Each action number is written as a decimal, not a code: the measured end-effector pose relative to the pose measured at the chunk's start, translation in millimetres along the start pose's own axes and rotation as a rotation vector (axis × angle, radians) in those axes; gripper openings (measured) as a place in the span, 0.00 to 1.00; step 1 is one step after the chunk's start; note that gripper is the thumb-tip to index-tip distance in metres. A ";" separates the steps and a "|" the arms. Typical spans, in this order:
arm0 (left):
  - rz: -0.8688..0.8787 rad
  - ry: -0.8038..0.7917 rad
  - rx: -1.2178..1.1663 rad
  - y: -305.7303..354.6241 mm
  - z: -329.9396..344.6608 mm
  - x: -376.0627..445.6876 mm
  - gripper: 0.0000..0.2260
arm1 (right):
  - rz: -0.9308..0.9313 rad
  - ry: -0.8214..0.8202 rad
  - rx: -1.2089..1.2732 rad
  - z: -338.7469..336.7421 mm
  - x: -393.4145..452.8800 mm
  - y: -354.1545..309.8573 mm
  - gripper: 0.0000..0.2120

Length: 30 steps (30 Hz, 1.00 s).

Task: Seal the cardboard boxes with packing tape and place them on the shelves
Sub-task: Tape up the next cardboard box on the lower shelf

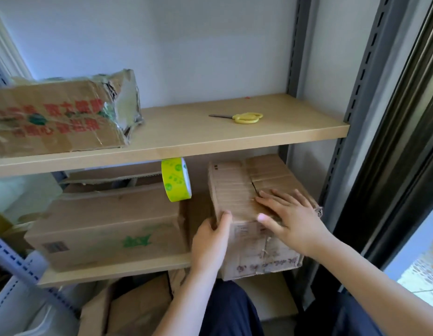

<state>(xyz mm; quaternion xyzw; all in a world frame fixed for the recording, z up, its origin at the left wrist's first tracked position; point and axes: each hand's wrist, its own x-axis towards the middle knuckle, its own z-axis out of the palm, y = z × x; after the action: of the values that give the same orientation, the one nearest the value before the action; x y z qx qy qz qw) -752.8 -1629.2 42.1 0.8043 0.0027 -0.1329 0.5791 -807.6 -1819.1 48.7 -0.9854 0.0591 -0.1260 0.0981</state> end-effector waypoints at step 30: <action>0.538 -0.478 0.546 61.3 17.0 57.2 0.17 | 0.898 0.526 1.103 38.5 -92.1 -35.8 0.25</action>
<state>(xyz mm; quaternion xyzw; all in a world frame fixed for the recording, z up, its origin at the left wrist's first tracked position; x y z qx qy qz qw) -691.6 -1673.8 81.8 0.8463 -0.3757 -0.1556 0.3440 -882.8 -1764.4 -2.3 -0.6123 0.4048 -0.3161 0.6012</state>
